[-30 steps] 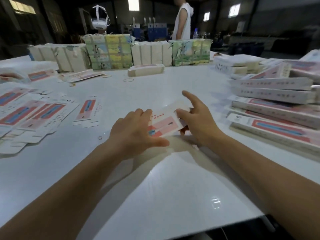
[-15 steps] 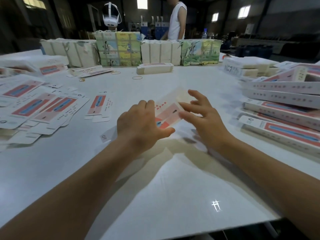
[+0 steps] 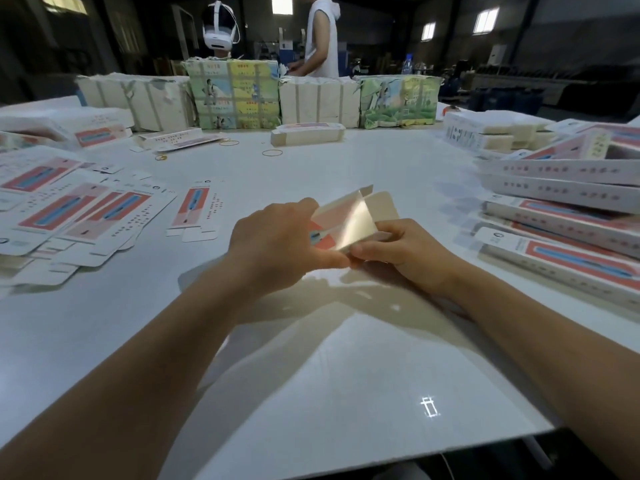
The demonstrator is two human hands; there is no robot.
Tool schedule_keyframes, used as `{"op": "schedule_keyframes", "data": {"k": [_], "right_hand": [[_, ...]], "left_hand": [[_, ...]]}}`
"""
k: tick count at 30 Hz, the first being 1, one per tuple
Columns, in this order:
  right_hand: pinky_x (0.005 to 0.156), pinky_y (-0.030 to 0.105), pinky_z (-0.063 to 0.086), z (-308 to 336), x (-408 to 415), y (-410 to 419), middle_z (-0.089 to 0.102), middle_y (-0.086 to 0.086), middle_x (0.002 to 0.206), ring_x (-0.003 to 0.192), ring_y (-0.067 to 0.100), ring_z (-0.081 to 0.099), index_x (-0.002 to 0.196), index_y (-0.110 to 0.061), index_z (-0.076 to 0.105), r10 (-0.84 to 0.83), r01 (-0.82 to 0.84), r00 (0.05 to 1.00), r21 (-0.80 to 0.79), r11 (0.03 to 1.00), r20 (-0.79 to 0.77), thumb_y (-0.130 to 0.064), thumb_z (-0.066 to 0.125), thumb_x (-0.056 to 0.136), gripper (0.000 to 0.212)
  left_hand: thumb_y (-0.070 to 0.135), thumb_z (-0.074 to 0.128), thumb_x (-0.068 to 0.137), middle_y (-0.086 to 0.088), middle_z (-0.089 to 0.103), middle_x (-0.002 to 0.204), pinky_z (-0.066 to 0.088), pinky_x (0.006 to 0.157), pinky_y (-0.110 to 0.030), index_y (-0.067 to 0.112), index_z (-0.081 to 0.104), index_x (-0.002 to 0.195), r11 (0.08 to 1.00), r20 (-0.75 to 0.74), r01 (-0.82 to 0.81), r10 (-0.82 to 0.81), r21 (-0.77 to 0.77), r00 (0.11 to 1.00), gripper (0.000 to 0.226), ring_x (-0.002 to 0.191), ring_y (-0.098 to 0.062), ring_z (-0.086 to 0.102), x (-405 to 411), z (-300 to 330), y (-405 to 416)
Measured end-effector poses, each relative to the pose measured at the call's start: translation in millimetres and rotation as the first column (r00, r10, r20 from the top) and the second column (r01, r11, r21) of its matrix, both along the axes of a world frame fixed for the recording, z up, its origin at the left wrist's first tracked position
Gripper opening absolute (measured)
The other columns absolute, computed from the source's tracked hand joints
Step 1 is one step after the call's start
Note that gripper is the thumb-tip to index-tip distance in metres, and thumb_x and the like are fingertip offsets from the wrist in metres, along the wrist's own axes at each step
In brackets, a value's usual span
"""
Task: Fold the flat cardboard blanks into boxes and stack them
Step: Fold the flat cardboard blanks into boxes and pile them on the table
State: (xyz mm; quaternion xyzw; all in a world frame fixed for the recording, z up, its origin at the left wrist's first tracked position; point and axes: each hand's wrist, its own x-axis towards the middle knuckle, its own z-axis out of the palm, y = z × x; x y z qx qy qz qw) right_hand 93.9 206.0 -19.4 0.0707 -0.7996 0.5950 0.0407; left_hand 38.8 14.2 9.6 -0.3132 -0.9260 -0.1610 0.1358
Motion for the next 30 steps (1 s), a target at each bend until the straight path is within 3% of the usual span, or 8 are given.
{"op": "schedule_keyframes", "data": {"k": [5, 8, 11, 16, 20, 24, 28, 30], "right_hand": [[0.063, 0.017, 0.051, 0.2, -4.1, -0.2, 0.074, 0.006, 0.081, 0.065, 0.009, 0.064, 0.084, -0.022, 0.076, -0.062, 0.06, 0.998, -0.087, 0.994, -0.023, -0.014, 0.073, 0.078, 0.011], [0.056, 0.026, 0.049, 1.2, -6.5, 0.5, 0.068, 0.004, 0.069, 0.053, 0.014, 0.057, 0.095, -0.027, 0.067, -0.286, 0.268, 0.951, -0.151, 0.952, -0.115, -0.009, 0.069, 0.084, 0.021], [0.056, 0.023, 0.049, -1.5, -5.8, -0.9, 0.06, -0.003, 0.067, 0.057, 0.009, 0.055, 0.108, -0.021, 0.065, -0.509, 0.499, 0.806, -0.115, 0.859, -0.301, -0.013, 0.065, 0.088, 0.022], [0.076, 0.038, 0.052, -4.1, -4.0, -19.4, 0.057, -0.007, 0.085, 0.072, 0.011, 0.056, 0.117, -0.012, 0.067, -0.463, 0.507, 0.796, 0.011, 0.862, -0.39, -0.007, 0.059, 0.09, 0.028], [0.072, 0.032, 0.052, -0.3, 0.0, -25.2, 0.056, -0.008, 0.086, 0.071, 0.008, 0.056, 0.103, -0.033, 0.068, -0.418, 0.473, 0.811, 0.038, 0.88, -0.41, -0.012, 0.059, 0.092, 0.026], [0.071, 0.04, 0.053, 0.9, 2.2, -24.3, 0.062, -0.001, 0.083, 0.069, 0.016, 0.058, 0.084, -0.027, 0.067, -0.459, 0.495, 0.803, -0.002, 0.869, -0.38, -0.008, 0.059, 0.089, 0.021], [0.069, 0.033, 0.051, -1.4, 0.1, -19.6, 0.058, 0.008, 0.085, 0.072, 0.02, 0.056, 0.14, -0.023, 0.042, -0.405, 0.418, 0.867, -0.017, 0.908, -0.29, -0.009, 0.056, 0.093, 0.052], [0.067, 0.023, 0.05, -2.4, -0.7, -18.7, 0.058, 0.005, 0.088, 0.073, 0.016, 0.055, 0.145, -0.023, 0.036, -0.366, 0.396, 0.896, 0.081, 0.915, -0.252, -0.012, 0.053, 0.095, 0.054]], "left_hand": [[0.073, 0.063, 0.062, 0.011, 0.057, 0.101, 0.057, 0.075, -0.036, 0.029, 0.055, 0.114, 0.997, 0.302, 0.063, -0.075, 0.05, 0.95, 0.068, 0.077, -0.015, 0.06, -8.9, -4.5, -8.7], [0.067, 0.067, 0.066, 0.008, 0.06, 0.101, 0.057, 0.071, -0.038, 0.026, 0.056, 0.111, 0.994, 0.227, 0.026, -0.051, 0.11, 0.973, 0.061, 0.075, -0.014, 0.06, -16.3, -7.4, -15.8], [0.071, 0.061, 0.064, 0.011, 0.057, 0.097, 0.052, 0.061, -0.031, 0.025, 0.053, 0.114, 0.988, 0.064, -0.056, 0.047, 0.142, 0.997, 0.068, 0.074, -0.014, 0.059, -20.0, -10.5, -18.7], [0.069, 0.061, 0.067, 0.006, 0.062, 0.102, 0.048, 0.061, -0.03, 0.025, 0.053, 0.114, 0.98, -0.058, -0.061, 0.073, 0.192, 0.996, 0.065, 0.072, -0.016, 0.054, -17.0, -15.8, -11.8], [0.071, 0.058, 0.068, 0.005, 0.062, 0.106, 0.048, 0.06, -0.029, 0.026, 0.052, 0.116, 0.989, -0.084, -0.018, 0.031, 0.144, 0.996, 0.066, 0.074, -0.015, 0.053, -11.4, -19.3, -4.2], [0.069, 0.059, 0.068, 0.004, 0.062, 0.11, 0.048, 0.06, -0.027, 0.026, 0.051, 0.121, 0.992, -0.084, -0.002, 0.012, 0.127, 0.996, 0.069, 0.076, -0.015, 0.053, -9.7, -21.1, -3.0], [0.068, 0.062, 0.069, 0.003, 0.063, 0.113, 0.047, 0.062, -0.028, 0.025, 0.05, 0.127, 0.994, -0.102, 0.038, -0.028, 0.104, 0.994, 0.073, 0.077, -0.013, 0.05, -10.1, -22.9, -3.9], [0.066, 0.064, 0.068, 0.001, 0.063, 0.114, 0.045, 0.062, -0.027, 0.022, 0.05, 0.13, 0.995, -0.123, 0.064, -0.054, 0.077, 0.991, 0.077, 0.077, -0.012, 0.048, -9.3, -24.8, -3.5]]}}
